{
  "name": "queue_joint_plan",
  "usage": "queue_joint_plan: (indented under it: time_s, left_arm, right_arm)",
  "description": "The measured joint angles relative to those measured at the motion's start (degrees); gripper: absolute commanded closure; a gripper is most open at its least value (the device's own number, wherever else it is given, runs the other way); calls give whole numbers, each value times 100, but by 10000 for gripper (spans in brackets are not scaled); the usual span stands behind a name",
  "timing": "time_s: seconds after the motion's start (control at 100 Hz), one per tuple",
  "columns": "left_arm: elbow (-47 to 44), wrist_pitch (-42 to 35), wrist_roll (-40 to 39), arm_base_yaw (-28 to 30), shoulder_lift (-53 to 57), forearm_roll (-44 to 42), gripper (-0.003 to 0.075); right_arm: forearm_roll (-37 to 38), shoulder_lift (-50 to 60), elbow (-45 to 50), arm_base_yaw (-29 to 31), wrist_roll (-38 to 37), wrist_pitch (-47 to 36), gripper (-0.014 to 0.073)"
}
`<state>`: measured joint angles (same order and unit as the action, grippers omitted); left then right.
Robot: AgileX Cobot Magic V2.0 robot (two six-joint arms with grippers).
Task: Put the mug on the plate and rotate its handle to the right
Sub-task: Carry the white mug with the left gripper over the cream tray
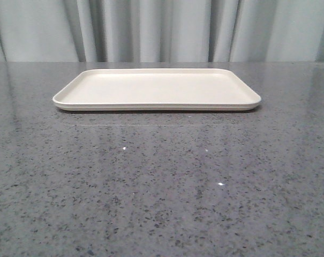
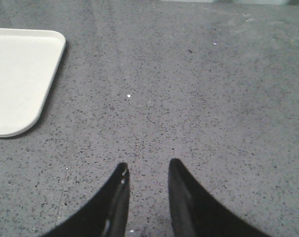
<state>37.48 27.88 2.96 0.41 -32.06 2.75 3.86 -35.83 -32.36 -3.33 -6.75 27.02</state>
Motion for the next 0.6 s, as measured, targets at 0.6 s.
queue_joint_plan:
  time_s: [0.6]
  left_arm:
    - [1285, 2122, -1113, 0, -1999, -331, 288]
  right_arm:
    - [0, -746, -532, -442, 147, 273, 358]
